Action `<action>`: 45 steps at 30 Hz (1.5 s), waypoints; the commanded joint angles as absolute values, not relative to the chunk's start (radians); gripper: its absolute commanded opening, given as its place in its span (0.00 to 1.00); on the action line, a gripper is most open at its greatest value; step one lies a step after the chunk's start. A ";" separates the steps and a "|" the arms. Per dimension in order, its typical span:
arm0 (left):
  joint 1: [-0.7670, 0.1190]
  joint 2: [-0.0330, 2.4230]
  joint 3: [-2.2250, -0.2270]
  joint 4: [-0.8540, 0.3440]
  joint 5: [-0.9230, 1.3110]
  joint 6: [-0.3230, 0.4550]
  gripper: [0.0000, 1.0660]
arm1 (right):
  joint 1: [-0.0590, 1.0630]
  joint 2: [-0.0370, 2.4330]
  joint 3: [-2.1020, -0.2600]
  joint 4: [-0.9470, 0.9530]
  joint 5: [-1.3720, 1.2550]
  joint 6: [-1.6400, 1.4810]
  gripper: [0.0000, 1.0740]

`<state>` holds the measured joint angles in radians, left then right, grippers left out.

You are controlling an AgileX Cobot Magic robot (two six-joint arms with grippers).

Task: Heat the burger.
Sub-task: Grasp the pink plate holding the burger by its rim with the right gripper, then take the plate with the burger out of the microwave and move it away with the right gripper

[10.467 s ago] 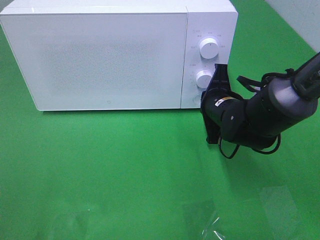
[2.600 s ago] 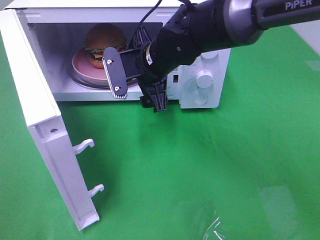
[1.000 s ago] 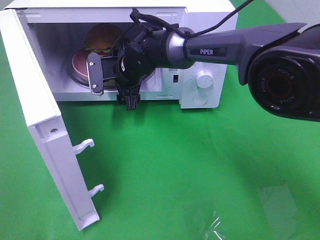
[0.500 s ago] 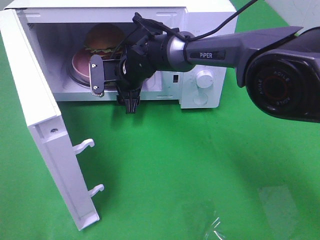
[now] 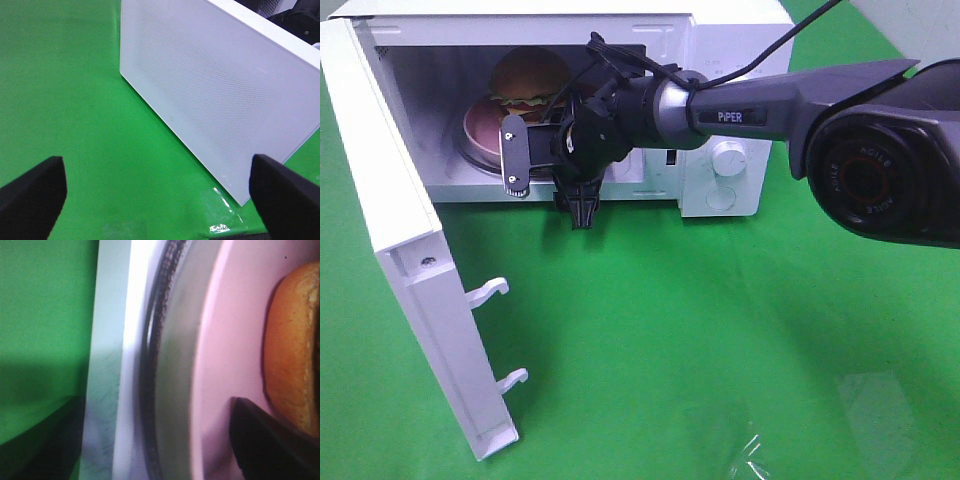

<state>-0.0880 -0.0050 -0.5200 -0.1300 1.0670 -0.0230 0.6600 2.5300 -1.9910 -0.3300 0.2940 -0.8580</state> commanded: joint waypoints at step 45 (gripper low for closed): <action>-0.086 -0.011 -0.515 -0.128 1.065 -0.022 0.85 | 0.653 2.435 -1.982 -0.053 0.478 -1.178 0.00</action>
<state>-0.0880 -0.0050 -0.5200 -0.1300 1.0670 -0.0230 0.6580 2.4440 -1.9830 -0.0630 0.4520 -1.1630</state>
